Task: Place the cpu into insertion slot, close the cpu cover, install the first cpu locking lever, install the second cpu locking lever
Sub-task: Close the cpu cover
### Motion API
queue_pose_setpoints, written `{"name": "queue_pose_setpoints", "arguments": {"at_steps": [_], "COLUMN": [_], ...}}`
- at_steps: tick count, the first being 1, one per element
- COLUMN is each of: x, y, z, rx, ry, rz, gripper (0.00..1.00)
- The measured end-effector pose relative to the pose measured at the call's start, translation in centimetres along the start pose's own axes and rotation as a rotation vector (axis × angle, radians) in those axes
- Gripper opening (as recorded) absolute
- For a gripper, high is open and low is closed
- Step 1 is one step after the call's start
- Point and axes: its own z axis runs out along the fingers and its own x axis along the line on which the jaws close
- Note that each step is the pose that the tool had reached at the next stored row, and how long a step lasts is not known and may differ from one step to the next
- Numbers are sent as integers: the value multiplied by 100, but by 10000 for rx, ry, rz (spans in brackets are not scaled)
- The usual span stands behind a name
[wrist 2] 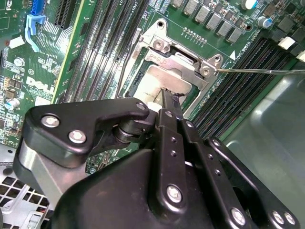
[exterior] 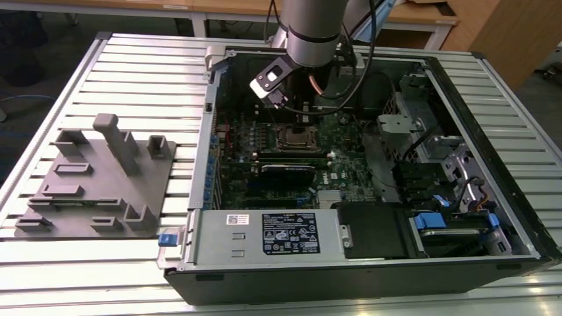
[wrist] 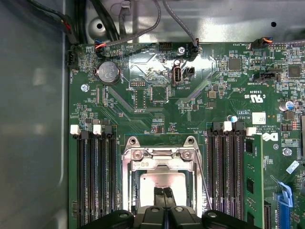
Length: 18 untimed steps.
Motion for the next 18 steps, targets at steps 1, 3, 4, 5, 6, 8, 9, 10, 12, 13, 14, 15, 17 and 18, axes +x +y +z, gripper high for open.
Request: {"name": "queue_pose_setpoints", "arguments": {"at_steps": [1, 3, 4, 5, 6, 8, 9, 10, 12, 13, 14, 15, 17, 18], "x": [0, 0, 0, 0, 0, 0, 0, 0, 0, 0, 0, 0, 0, -1], "y": [-1, -5, -5, -5, -5, -6, -6, -6, -7, -7, -6, -6, -7, -7], "z": [0, 1, 1, 1, 1, 1, 1, 1, 2, 2, 3, 3, 4, 5], "rx": [0, 0, 0, 0, 0, 0, 0, 1, 6, 8, 11, 14, 20, 24], "ry": [0, 0, 0, 0, 0, 1, 1, 1, 6, 9, 13, 15, 20, 22], "rz": [0, 1, 0, -1, -1, -2, -19, -76, -343, -520, -717, -896, -1255, -1437], "gripper": [10, 10, 10, 10, 10, 10, 10, 10, 10, 10, 10, 10, 10, 10]}}
